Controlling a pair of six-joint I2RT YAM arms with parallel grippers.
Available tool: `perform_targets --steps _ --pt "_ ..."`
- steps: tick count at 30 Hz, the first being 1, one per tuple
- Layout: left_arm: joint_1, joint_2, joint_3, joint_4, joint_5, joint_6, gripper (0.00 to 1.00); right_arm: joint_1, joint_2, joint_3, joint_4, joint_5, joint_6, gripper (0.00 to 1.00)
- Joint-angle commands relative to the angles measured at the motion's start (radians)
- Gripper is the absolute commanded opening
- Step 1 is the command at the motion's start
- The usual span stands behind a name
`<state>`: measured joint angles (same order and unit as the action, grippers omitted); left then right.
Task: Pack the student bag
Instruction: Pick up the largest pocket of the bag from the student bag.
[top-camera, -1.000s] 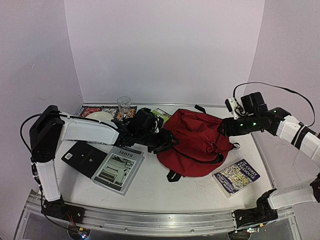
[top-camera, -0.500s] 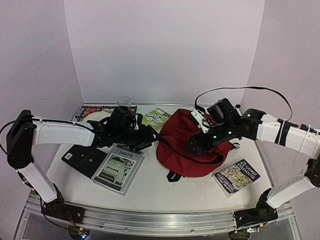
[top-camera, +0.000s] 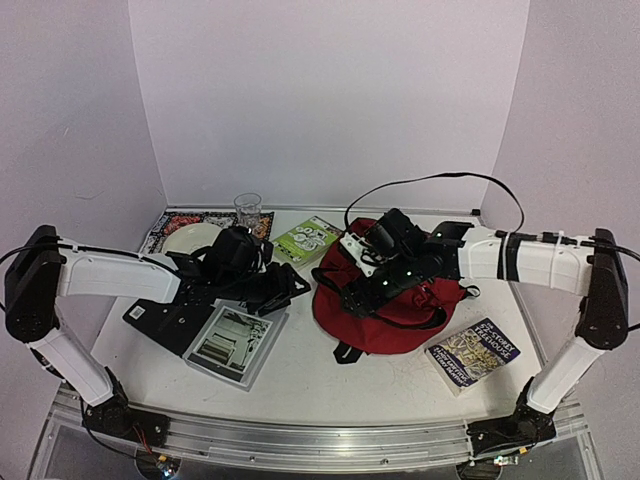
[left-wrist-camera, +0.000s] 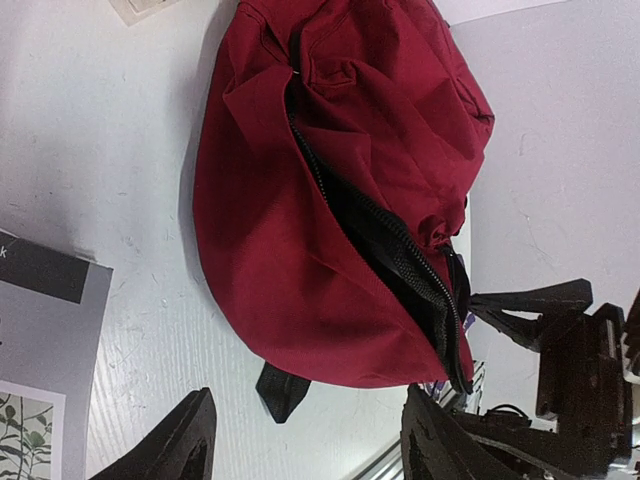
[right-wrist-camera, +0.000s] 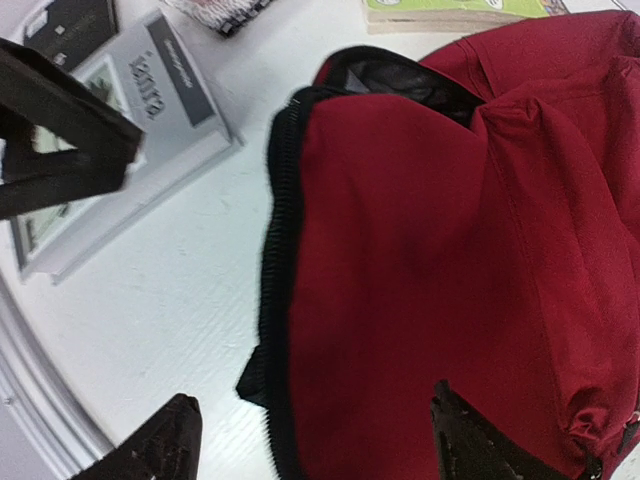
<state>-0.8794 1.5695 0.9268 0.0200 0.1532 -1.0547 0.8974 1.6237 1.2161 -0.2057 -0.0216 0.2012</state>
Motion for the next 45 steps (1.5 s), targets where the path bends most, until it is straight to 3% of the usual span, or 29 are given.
perform_targets --steps 1,8,14,22,29,35,45 --pt "0.007 -0.028 0.005 0.022 -0.012 -0.007 0.65 -0.002 0.056 0.037 -0.019 0.106 -0.022 0.72" --pt "0.006 0.02 0.044 0.022 0.024 -0.002 0.65 -0.002 0.02 0.05 -0.046 0.155 -0.026 0.5" --pt "0.007 0.084 0.101 0.023 0.063 0.004 0.65 -0.001 -0.003 0.05 -0.083 0.225 -0.033 0.39" --pt "0.007 0.156 0.182 0.024 0.07 -0.005 0.65 -0.001 -0.034 0.066 -0.103 0.249 -0.013 0.35" --pt "0.004 0.261 0.265 0.025 0.093 -0.023 0.65 -0.002 -0.009 0.067 -0.107 0.237 -0.014 0.0" --pt "-0.007 0.359 0.327 0.024 0.12 -0.035 0.62 -0.002 -0.059 0.104 -0.113 0.258 -0.025 0.0" --pt "-0.018 0.413 0.29 0.026 0.113 -0.056 0.39 -0.002 -0.227 0.137 -0.108 0.326 -0.079 0.0"
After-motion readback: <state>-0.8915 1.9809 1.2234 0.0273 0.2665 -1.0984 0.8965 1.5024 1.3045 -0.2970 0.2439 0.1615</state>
